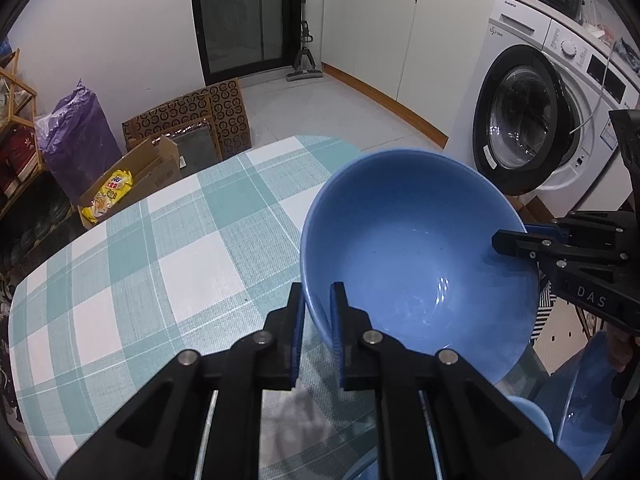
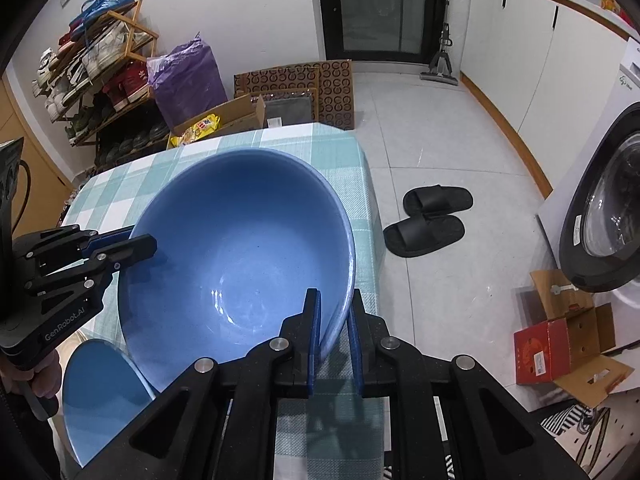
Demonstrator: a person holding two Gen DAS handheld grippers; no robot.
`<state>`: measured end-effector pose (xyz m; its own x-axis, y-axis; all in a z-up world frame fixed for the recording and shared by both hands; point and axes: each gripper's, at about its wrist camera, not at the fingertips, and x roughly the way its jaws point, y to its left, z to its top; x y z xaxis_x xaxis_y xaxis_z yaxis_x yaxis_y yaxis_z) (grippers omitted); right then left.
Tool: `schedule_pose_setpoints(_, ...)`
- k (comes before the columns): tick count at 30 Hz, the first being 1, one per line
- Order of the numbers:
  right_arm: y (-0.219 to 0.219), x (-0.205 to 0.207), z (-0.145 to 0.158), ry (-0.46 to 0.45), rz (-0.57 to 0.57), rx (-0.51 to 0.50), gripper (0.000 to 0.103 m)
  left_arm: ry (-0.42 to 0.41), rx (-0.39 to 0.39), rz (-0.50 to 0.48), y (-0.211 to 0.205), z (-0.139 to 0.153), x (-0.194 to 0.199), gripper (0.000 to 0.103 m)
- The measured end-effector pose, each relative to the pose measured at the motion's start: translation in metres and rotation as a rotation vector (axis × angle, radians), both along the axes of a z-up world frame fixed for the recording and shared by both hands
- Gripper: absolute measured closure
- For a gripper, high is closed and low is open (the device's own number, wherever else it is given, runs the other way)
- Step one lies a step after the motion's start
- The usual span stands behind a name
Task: Organize plates and bowls
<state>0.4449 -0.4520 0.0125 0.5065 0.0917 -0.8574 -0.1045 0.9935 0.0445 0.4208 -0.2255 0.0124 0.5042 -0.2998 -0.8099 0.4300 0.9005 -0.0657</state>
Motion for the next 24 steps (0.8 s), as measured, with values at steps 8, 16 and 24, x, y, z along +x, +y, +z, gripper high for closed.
schedule_pose_setpoints(8, -0.006, -0.011, 0.022, -0.054, -0.006, -0.010, 0.090, -0.036, -0.034, 0.002, -0.002, 0.018, -0.007, 0.093)
schedule_pose_setpoints(16, -0.006, -0.034, 0.058, -0.106, -0.013, -0.021, 0.090, -0.079, -0.054, -0.010, -0.003, 0.046, -0.025, 0.093)
schedule_pose_setpoints(24, -0.001, -0.063, 0.092, -0.151, -0.011, -0.028, 0.090, -0.121, -0.066, -0.016, 0.000, 0.073, -0.051, 0.093)
